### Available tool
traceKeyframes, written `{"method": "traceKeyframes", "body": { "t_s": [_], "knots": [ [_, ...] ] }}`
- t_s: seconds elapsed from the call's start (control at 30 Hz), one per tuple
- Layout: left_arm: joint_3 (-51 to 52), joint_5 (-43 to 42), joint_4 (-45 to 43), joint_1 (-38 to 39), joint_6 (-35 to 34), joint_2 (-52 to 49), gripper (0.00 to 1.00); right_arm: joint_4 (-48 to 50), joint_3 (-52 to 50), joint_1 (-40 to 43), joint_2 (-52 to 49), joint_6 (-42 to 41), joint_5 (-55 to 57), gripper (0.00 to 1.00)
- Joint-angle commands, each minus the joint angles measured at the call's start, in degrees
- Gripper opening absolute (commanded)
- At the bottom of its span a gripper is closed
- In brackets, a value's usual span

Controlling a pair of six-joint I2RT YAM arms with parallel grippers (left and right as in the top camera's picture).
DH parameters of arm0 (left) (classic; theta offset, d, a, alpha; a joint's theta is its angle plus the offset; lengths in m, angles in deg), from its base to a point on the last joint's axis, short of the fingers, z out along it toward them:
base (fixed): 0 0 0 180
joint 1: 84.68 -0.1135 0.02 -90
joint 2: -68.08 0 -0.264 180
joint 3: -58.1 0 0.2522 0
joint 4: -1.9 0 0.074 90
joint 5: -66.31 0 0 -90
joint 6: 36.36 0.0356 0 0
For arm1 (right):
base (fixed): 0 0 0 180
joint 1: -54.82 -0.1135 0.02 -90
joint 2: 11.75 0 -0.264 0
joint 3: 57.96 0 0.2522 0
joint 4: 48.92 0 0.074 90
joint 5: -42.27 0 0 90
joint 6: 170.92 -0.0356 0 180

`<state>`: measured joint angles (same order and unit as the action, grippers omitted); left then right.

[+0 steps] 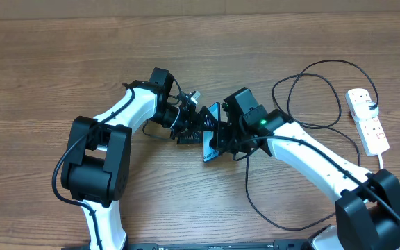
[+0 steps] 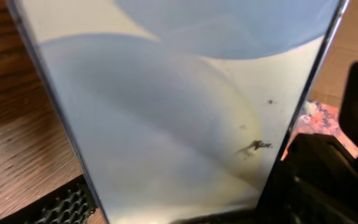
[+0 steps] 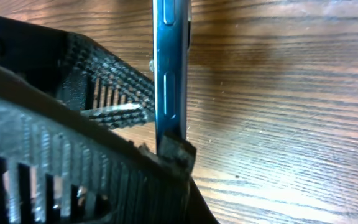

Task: Plug charger to phone and switch on socket

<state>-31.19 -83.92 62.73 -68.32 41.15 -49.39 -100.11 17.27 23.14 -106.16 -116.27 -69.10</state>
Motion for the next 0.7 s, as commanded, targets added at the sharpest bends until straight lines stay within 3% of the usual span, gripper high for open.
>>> {"method": "traceKeyframes", "body": {
  "t_s": [0.0,0.23,0.43,0.53,0.67],
  "knots": [
    [-0.4,-11.0,0.2,0.5,5.5,-0.1,0.87,3.5,0.4,3.1,0.2,4.2,-10.2,0.04],
    [-0.4,-30.4,-5.2,0.0,8.0,-0.1,0.80,9.0,0.4,7.4,0.2,4.3,-25.4,0.04],
    [-0.4,-30.3,-16.2,-0.9,-0.4,-0.1,0.72,11.8,0.4,8.2,0.2,3.9,-31.9,0.04],
    [-0.4,-30.3,-22.1,-1.2,-6.8,-0.1,0.60,11.7,0.4,8.2,0.2,3.9,-31.2,0.04],
    [-0.4,-30.4,-25.1,-1.2,-9.7,-0.1,0.35,12.2,0.4,8.2,0.2,3.6,-28.0,0.04]
  ]
}}
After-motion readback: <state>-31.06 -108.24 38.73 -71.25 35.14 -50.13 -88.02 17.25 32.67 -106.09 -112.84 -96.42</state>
